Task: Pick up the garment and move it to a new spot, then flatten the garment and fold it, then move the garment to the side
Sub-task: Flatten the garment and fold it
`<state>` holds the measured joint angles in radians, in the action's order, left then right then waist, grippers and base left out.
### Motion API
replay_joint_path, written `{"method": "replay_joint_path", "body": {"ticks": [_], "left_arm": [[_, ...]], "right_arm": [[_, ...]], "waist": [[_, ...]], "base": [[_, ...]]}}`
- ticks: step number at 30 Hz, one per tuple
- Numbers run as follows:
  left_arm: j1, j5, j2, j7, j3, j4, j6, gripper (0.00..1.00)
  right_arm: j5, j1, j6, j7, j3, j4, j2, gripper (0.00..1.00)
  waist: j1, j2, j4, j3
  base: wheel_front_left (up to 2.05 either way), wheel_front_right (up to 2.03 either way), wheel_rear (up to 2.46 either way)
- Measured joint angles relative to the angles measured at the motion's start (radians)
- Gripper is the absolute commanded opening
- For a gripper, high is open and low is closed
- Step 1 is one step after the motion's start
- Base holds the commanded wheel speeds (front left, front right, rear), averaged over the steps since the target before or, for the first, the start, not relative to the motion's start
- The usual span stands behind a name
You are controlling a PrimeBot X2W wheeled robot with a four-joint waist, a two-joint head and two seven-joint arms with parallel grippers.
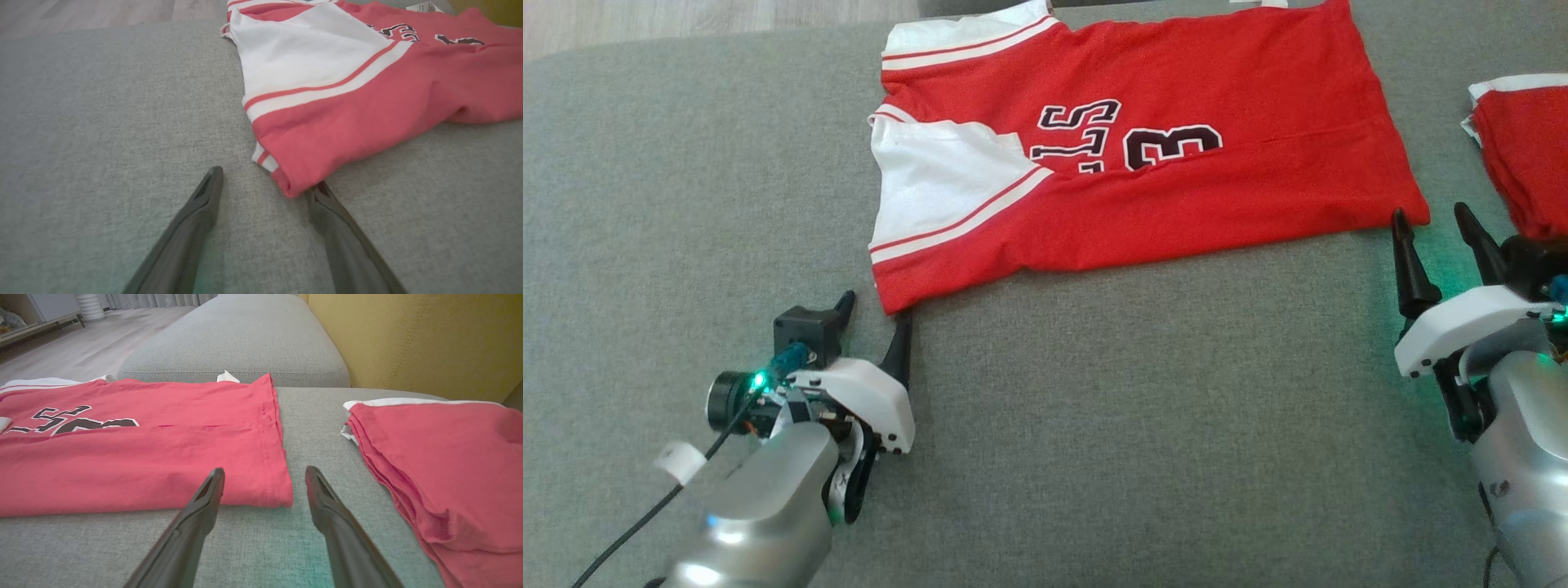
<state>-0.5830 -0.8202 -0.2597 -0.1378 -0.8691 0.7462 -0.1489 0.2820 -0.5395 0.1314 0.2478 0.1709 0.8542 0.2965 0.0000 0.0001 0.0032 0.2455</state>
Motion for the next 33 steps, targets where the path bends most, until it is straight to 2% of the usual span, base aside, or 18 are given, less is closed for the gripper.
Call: {"method": "replay_joint_path", "body": {"ticks": [5,6,7,9,21,33], "left_arm": [[-0.015,0.018,0.008,-0.016,-0.021,0.03,0.036,1.0],[-0.02,0.026,0.008,-0.024,-0.031,0.036,0.036,0.89],[-0.025,0.032,0.01,-0.026,-0.037,0.044,0.042,0.5],[-0.031,0.047,0.014,-0.033,-0.049,0.053,0.053,0.0],[-0.061,0.123,0.013,-0.075,-0.105,0.075,0.06,0.0],[-0.07,0.154,-0.017,-0.088,-0.13,0.035,0.043,0.0]], "right_arm": [[0.009,-0.001,0.0,0.0,-0.002,0.004,0.004,1.0],[0.009,-0.001,0.0,0.0,-0.003,0.004,0.005,1.0],[0.009,-0.001,0.0,0.0,-0.005,0.005,0.005,1.0],[0.009,-0.001,0.0,0.0,-0.007,0.005,0.005,1.0],[0.01,-0.006,0.0,0.0,-0.011,0.051,0.005,1.0],[0.114,-0.106,0.0,-0.039,-0.007,0.183,0.007,1.0]], "waist": [[0.0,0.0,0.003,0.002],[0.0,0.0,0.005,0.002],[0.0,0.0,0.007,0.002],[0.0,0.0,0.01,0.002],[0.0,0.0,0.032,0.006],[0.0,0.0,0.057,0.021]], "base": [[0.0,0.0,0.0],[0.0,0.0,0.0],[0.0,0.0,0.0],[0.0,0.0,0.0],[0.0,0.0,0.0],[0.0,0.0,0.0]]}}
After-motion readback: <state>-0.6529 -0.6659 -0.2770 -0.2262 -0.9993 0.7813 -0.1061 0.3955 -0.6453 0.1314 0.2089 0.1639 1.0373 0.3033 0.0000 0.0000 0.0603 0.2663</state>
